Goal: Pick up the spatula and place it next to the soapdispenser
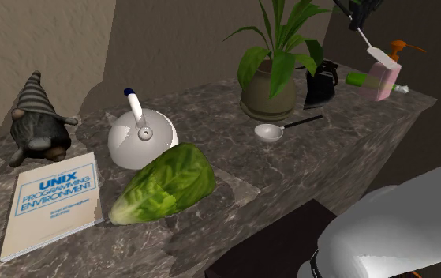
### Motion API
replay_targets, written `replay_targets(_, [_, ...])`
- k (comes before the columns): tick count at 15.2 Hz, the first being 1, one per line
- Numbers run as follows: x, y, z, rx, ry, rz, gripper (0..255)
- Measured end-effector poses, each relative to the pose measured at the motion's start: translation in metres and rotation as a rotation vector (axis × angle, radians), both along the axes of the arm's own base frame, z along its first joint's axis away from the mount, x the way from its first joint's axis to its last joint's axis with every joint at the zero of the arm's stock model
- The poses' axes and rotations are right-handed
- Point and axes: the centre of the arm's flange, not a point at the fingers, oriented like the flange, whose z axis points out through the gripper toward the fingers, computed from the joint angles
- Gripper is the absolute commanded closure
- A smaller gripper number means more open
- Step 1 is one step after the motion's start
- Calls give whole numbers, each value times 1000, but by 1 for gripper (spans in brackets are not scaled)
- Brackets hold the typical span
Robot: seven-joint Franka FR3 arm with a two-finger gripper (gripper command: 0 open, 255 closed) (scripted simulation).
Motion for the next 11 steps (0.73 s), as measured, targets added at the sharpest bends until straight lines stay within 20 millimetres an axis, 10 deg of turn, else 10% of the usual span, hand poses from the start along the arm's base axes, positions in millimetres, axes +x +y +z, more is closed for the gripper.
replay_targets(8, [-23, -104, 1, 0, 1, -2, 255])
replay_targets(11, [-24, -113, -12, 0, 1, 1, 255])
